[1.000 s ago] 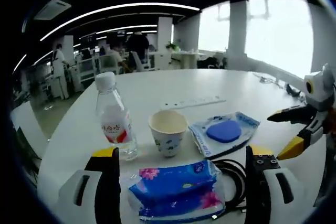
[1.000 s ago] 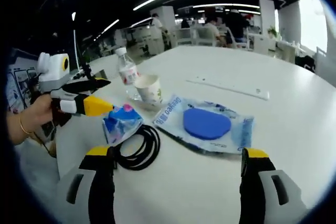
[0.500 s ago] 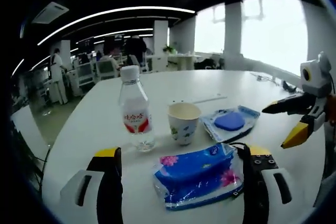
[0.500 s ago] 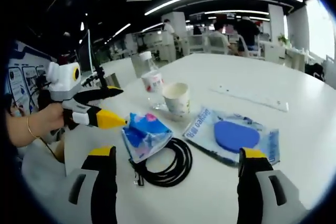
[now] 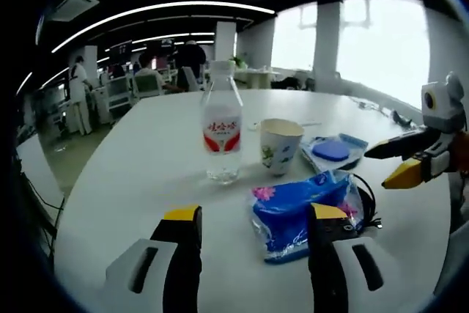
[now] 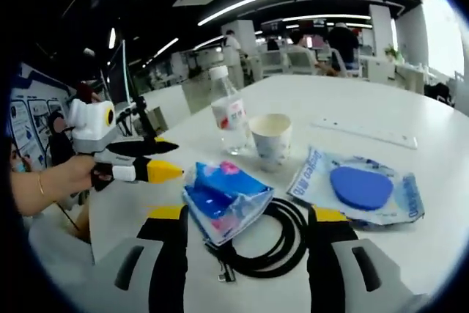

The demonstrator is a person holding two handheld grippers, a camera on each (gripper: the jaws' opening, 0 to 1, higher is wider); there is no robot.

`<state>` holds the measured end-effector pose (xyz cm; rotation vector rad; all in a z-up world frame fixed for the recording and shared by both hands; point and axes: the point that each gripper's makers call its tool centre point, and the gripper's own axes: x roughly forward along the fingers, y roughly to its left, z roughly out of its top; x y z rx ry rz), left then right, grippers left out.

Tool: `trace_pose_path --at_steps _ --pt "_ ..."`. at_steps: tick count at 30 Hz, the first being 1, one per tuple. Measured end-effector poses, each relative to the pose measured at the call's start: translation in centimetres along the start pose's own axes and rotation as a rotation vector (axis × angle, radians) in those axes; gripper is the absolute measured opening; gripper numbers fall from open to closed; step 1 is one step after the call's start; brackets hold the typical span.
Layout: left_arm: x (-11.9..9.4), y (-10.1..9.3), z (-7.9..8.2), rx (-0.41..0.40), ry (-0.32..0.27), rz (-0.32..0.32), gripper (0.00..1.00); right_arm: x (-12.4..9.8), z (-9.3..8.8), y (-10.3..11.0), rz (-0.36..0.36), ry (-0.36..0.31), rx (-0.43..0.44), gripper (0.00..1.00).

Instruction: Arrange the tabletop items into an orderly group along one side of the table until the central work area is clear of visible clutter.

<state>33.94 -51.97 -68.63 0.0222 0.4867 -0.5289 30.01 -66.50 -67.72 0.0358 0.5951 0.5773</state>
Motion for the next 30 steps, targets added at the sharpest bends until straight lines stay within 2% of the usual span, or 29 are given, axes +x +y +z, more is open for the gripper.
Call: trace_pose_path --at_steps 2,4,5,9,12,18,21,23,30 --pt "0.2 -0.2 -0.6 -0.008 0.007 -0.007 0.53 0.4 -0.3 0.5 -0.008 0.003 0.008 0.51" --pt "0.5 -0.2 -1.3 -0.021 0.022 -0.009 0.48 1.1 -0.7 0.9 -0.025 0.005 0.008 0.49" --pt "0.6 -0.2 -1.9 -0.036 0.041 -0.008 0.45 1.5 -1.2 0.9 -0.051 0.018 0.019 0.46" --pt "0.8 -0.3 -2.9 -0.089 0.050 -0.016 0.35 2.3 -2.0 0.9 -0.088 0.026 0.037 0.38" --pt "1.0 -0.5 -3.5 -0.098 0.068 -0.018 0.29 2.7 -2.6 0.5 -0.130 0.045 0.042 0.32" --pt "1.1 -0.5 -4.0 -0.126 0.082 -0.019 0.16 3.1 -3.4 0.5 -0.142 0.059 0.092 0.22" --pt "1.1 -0.7 -4.4 -0.141 0.095 -0.024 0.06 3.2 -3.5 0.5 -0.145 0.060 0.098 0.16" --pt "1.2 -0.9 -4.4 -0.148 0.093 -0.026 0.04 3.3 -3.5 0.7 -0.139 0.063 0.096 0.10" --pt "0.9 -1.4 -4.0 -0.169 0.089 -0.018 0.01 2.9 -3.5 0.5 -0.143 0.067 0.100 0.01"
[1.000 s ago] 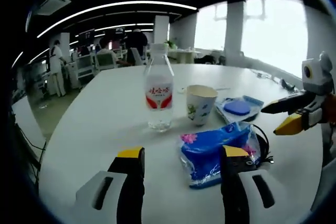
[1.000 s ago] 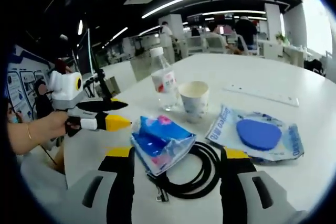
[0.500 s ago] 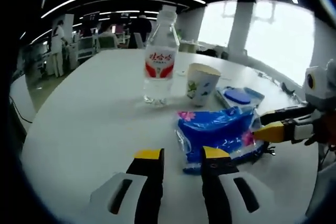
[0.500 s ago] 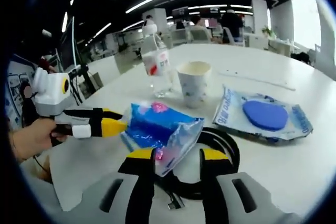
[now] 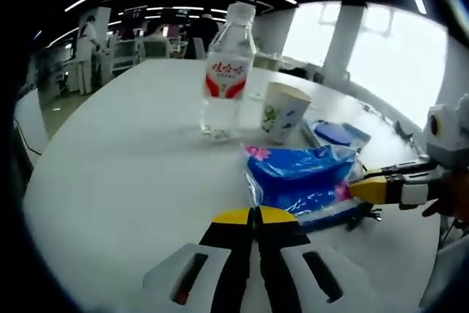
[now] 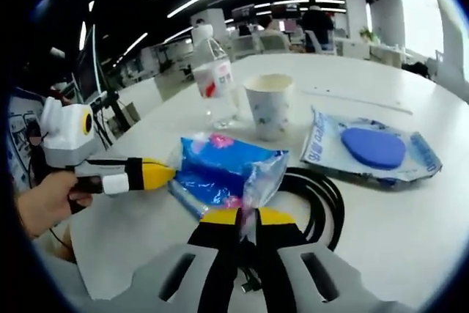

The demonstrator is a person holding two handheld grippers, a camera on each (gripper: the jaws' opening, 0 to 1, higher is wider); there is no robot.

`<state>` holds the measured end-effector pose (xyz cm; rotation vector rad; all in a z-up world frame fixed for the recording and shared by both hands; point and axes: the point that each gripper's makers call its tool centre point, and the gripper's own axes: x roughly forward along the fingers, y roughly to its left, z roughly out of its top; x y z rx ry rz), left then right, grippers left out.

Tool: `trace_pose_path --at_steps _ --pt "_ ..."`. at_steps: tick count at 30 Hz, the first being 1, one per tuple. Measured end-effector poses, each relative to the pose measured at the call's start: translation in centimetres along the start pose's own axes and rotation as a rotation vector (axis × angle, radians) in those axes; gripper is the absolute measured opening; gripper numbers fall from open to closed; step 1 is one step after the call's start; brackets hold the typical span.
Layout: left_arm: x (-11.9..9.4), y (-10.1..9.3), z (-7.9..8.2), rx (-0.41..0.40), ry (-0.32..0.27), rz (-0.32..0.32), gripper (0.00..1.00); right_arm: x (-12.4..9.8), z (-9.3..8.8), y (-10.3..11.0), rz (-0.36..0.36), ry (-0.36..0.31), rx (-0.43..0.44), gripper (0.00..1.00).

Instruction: Arrange the tabletop items into an orderly group along one side of the table until the central work area is clear of visible clutter.

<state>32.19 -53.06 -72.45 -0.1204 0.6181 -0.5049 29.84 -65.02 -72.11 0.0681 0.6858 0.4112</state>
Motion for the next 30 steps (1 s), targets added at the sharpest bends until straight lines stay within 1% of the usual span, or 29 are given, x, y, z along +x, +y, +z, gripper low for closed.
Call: trace_pose_path --at_steps 6,12,17,20,26,30 --pt "-0.8 -0.9 0.4 0.015 -0.008 -0.012 0.00 -0.8 0.7 -0.2 0.007 -0.019 -0.008 0.00" --pt "-1.6 -2.1 1.4 0.029 -0.015 -0.033 0.00 -1.8 1.3 -0.7 0.015 -0.028 -0.010 0.00" --pt "-1.8 -3.2 2.0 0.045 -0.016 -0.047 0.00 -2.6 1.6 -1.3 0.028 -0.029 -0.006 0.00" --pt "-1.9 -4.1 2.4 0.055 -0.025 -0.064 0.00 -3.3 1.9 -1.9 0.025 -0.034 -0.021 0.00" --pt "-2.0 -6.0 3.4 0.061 -0.037 -0.104 0.00 -4.7 2.5 -3.2 0.022 -0.041 -0.019 0.00" --pt "-1.9 -7.2 4.0 0.078 -0.032 -0.119 0.00 -5.7 3.2 -4.2 0.015 -0.048 -0.017 0.00"
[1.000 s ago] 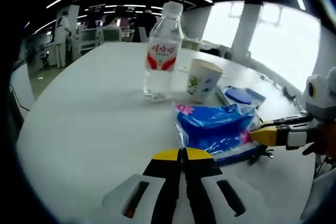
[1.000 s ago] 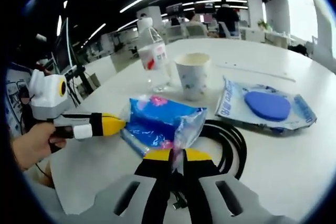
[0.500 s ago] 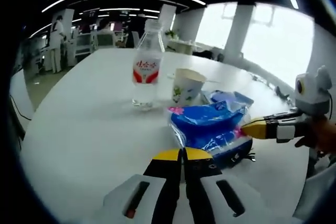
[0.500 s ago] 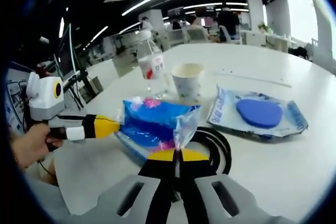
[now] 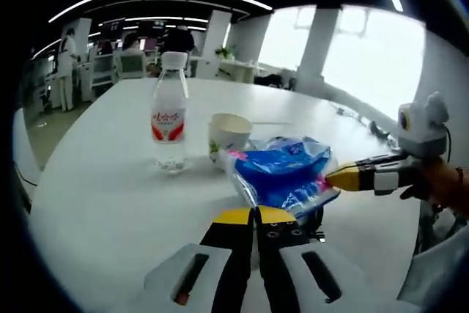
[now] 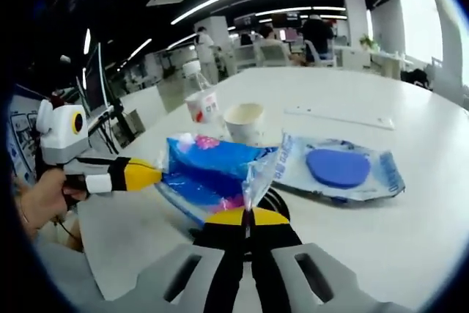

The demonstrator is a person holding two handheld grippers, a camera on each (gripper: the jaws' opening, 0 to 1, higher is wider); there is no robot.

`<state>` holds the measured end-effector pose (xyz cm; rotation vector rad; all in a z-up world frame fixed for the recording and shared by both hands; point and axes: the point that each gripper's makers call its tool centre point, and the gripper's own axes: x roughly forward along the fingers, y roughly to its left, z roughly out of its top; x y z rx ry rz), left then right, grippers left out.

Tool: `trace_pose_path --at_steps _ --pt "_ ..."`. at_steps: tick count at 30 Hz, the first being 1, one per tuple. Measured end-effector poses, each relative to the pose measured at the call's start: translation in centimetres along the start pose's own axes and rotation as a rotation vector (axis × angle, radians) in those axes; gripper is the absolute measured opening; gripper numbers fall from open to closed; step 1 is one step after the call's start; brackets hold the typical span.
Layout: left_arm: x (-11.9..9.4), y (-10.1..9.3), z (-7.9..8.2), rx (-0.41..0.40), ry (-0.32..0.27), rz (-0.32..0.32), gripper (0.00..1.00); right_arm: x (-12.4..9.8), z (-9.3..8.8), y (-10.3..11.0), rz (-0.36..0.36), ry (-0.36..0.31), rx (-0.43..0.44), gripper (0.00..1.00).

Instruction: Arrange the tabletop items into an orderly group along one side of the table until the central work area is clear of visible clutter.

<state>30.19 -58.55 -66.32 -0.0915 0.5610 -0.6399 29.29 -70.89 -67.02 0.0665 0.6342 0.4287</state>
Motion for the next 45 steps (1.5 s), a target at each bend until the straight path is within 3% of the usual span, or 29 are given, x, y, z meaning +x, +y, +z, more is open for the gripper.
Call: trace_pose_path --at_steps 12,19,29,45 --pt "1.8 -4.1 2.7 0.043 -0.022 -0.063 0.00 -2.5 1.6 -3.7 -0.026 -0.004 -0.010 0.00" --pt "3.7 -7.1 3.9 0.042 -0.035 -0.105 0.00 -4.0 2.1 -7.1 -0.074 -0.004 -0.010 0.00" --pt "6.0 -10.1 4.3 0.015 -0.049 -0.154 0.00 -5.7 2.2 -10.3 -0.129 0.002 -0.053 0.00" --pt "9.1 -14.0 4.7 -0.012 -0.053 -0.206 0.00 -7.8 2.1 -14.9 -0.209 -0.010 -0.032 0.00"
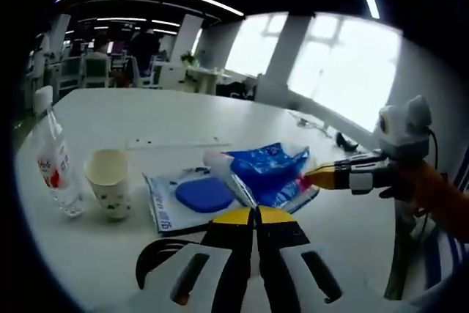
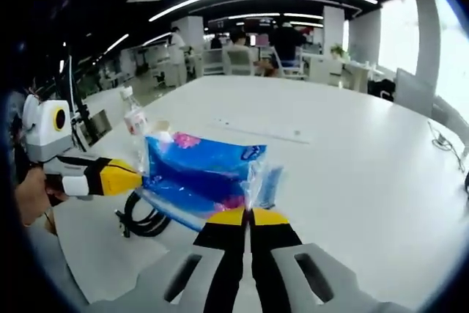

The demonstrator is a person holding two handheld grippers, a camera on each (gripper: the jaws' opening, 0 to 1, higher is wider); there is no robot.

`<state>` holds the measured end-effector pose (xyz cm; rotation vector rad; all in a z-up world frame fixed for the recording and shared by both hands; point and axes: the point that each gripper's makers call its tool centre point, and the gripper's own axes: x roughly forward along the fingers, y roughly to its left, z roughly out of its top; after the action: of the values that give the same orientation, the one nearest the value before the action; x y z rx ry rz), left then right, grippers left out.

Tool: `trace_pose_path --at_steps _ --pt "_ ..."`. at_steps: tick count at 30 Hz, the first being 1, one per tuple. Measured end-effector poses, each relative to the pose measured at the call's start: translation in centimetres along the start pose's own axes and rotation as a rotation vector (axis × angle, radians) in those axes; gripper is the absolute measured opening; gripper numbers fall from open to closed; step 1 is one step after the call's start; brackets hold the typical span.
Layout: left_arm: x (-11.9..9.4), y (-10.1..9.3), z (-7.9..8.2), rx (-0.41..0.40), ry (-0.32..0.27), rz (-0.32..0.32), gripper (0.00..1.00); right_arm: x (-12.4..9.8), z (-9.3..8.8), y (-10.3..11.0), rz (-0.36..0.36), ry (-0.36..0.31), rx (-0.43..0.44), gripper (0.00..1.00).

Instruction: Arrange the tabletop items into an orderly group along one side of the table until the central work area is clear of visible clutter.

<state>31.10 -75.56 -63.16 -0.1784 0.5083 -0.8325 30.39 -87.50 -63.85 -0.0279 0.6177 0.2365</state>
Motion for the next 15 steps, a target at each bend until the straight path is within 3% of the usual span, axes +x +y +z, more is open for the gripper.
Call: trace_pose_path --at_steps 8,15 --pt "2.6 -1.0 -0.2 -0.037 -0.015 -0.015 0.00 -0.2 -0.1 -2.7 -0.037 0.002 0.000 0.00" --pt "5.2 -1.7 -1.5 -0.085 -0.013 -0.014 0.00 0.0 -0.5 -4.9 -0.068 0.010 -0.028 0.00"
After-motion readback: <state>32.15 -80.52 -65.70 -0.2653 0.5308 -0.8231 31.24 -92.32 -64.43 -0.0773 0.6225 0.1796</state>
